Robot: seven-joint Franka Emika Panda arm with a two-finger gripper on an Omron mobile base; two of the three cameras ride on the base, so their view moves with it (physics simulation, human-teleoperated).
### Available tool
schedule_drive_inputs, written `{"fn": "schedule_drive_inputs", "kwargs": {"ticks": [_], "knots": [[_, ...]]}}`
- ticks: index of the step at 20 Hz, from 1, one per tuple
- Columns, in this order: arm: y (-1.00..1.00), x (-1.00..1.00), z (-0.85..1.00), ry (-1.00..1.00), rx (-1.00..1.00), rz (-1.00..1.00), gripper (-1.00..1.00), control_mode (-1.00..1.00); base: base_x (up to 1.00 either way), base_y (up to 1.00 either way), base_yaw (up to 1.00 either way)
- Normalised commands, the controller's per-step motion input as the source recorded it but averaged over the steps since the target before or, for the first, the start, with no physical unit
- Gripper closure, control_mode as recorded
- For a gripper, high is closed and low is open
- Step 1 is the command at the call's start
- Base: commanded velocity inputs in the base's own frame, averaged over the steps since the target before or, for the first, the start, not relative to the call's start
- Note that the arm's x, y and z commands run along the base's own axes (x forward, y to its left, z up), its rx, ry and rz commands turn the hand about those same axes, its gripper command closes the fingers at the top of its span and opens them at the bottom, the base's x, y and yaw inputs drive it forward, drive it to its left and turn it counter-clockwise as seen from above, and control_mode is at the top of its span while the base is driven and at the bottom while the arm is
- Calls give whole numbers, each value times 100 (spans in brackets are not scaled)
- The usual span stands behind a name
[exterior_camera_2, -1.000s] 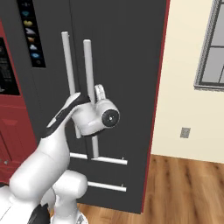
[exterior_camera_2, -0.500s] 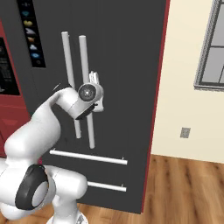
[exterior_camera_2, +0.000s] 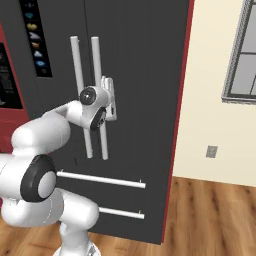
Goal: Place the mango in the correct fridge rack based on whether it is a fruit or vegetable. Finally, close the fridge door.
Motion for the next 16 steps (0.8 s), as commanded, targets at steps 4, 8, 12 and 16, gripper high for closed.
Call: {"fn": "schedule_drive_inputs", "kwargs": {"ticks": [4, 8, 12, 16], "knots": [[0, 57, -12, 0, -2, -7, -100, -100, 0, 0, 0], [0, 66, -14, 0, 0, -2, -100, -100, 0, 0, 0], [0, 36, -27, 0, 0, 0, -100, -100, 0, 0, 0], [0, 37, -26, 0, -1, 0, -100, -100, 0, 0, 0]]}}
